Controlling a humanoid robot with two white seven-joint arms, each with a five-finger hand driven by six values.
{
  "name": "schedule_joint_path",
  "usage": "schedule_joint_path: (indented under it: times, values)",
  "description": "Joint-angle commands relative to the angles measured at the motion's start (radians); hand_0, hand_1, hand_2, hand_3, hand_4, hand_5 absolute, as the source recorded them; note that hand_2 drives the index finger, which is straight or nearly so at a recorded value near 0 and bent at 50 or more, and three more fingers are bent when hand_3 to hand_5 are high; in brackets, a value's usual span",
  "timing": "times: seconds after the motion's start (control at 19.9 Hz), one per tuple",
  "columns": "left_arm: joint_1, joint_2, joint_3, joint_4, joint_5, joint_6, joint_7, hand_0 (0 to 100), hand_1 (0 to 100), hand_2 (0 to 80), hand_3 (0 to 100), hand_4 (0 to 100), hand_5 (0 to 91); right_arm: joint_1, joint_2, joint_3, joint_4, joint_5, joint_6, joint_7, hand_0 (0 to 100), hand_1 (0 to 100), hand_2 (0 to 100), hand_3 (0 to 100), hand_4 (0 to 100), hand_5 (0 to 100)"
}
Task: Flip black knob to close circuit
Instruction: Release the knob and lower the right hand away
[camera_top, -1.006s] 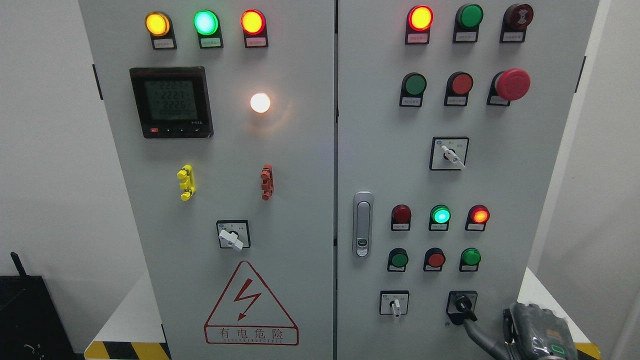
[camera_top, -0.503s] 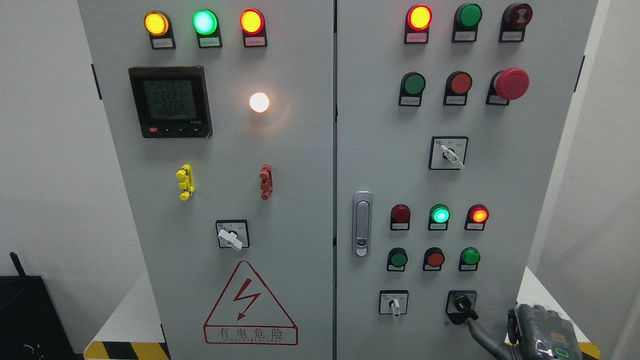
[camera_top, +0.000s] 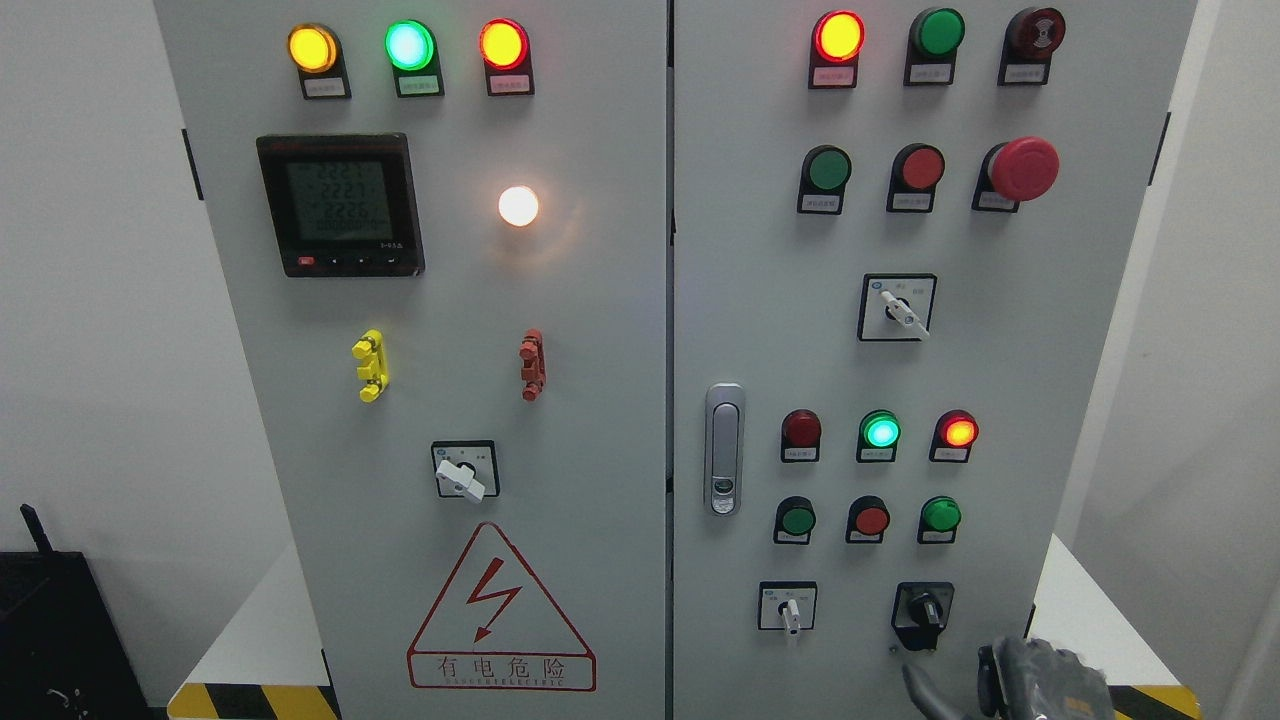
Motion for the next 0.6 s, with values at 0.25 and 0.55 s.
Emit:
schedule_joint_path:
  times: [0.25, 0.55]
  values:
    - [0.001, 0.0, 0.0, 0.0, 0.0, 0.001, 0.0, 12, 56, 0.0, 0, 0, 0.0, 0.246, 0.112, -0.248, -0.221, -0.976, -0.281, 0.221, 0, 10, 19, 35, 27, 23]
    - [0.001, 0.0, 0.0, -0.001, 0.0, 0.001, 0.0, 12, 56, 0.0, 0, 0, 0.0, 0.37, 0.131, -0.376, -0.262, -1.401, -0.294, 0.323, 0, 1, 0, 0, 0, 0]
